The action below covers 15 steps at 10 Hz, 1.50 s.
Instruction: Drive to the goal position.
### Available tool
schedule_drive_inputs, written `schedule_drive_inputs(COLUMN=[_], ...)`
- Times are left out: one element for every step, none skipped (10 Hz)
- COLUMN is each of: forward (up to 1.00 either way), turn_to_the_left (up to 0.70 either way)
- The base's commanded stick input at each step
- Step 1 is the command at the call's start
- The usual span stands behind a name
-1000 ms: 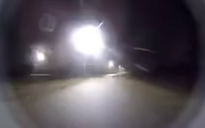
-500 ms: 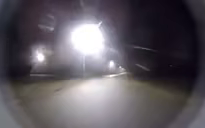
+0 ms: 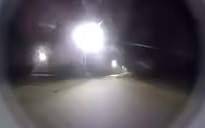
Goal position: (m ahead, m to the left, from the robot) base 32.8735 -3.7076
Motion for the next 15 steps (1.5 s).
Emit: schedule_drive_inputs(forward=[1.0,1.0,1.0,1.0,1.0,1.0,1.0,1.0,1.0,1.0,1.0,1.0,1.0,1.0,1.0], turn_to_the_left=[0.03,0.03,0.03,0.04,0.04,0.04,0.04,0.04,0.04,0.04,0.04,0.04,0.04,0.04,0.04])
